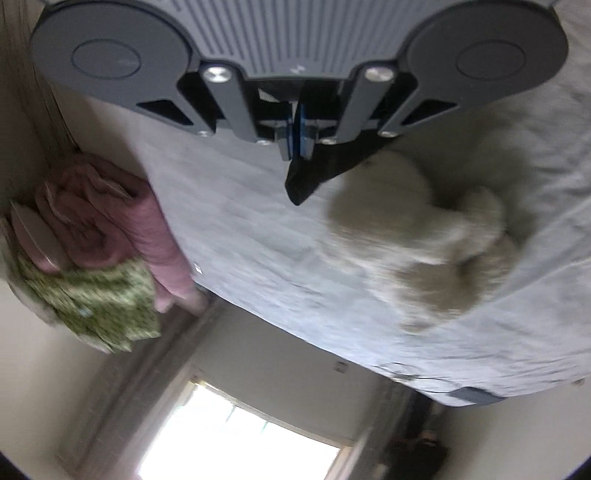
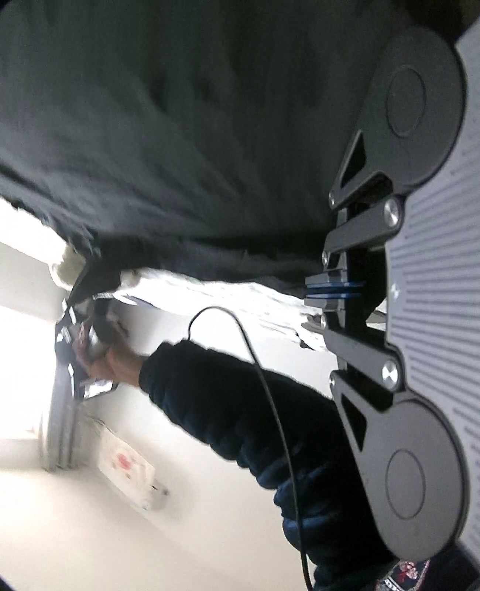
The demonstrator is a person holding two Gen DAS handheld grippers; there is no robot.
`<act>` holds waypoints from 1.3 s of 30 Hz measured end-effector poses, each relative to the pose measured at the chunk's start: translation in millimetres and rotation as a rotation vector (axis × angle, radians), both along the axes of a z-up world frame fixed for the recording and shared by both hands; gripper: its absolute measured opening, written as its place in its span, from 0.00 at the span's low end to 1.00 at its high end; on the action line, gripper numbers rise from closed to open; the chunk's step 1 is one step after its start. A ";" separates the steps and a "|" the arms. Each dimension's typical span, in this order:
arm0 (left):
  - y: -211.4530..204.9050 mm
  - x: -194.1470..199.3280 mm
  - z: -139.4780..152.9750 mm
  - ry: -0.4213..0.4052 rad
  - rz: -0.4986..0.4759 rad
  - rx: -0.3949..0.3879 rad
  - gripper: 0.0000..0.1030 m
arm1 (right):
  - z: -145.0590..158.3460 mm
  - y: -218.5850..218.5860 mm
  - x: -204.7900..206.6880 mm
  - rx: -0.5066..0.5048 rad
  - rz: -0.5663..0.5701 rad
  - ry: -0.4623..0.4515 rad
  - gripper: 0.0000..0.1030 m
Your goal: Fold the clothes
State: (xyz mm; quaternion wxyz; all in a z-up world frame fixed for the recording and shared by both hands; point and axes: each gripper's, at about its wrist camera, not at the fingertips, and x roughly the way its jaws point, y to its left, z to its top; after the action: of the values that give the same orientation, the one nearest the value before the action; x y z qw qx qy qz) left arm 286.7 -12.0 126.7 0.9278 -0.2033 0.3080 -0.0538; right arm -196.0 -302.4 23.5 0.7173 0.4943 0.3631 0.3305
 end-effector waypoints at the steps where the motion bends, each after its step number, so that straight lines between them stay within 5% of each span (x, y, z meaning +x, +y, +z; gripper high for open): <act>1: -11.8 1.3 -1.3 -0.001 -0.016 0.007 0.03 | -1.7 -2.0 -2.9 -0.006 -0.004 0.007 0.06; 9: -80.1 11.9 -21.9 0.011 -0.087 0.074 0.03 | -5.7 -6.5 -16.6 -0.060 -0.028 0.032 0.06; 16: -93.7 15.5 -50.6 0.100 -0.130 0.077 0.06 | -11.1 -2.0 -14.7 -0.106 -0.013 0.051 0.09; 22: -77.7 3.6 -36.6 0.053 -0.172 0.071 0.29 | -7.7 -0.7 -13.5 -0.124 -0.013 0.053 0.09; 29: -18.9 -38.9 -18.5 0.043 -0.114 0.008 0.37 | -5.6 -4.9 -11.2 -0.159 -0.040 0.062 0.09; 39: 33.8 -157.7 -52.0 0.148 -0.135 0.011 0.38 | 11.1 -0.6 -7.6 -0.371 -0.030 0.005 0.11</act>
State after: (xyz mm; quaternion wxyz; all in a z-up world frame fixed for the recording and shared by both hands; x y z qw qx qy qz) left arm 129.0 21.9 74.7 0.8980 -0.1804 0.3889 -0.0996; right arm -203.6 -303.0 34.6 0.8003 0.3597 0.4120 0.2458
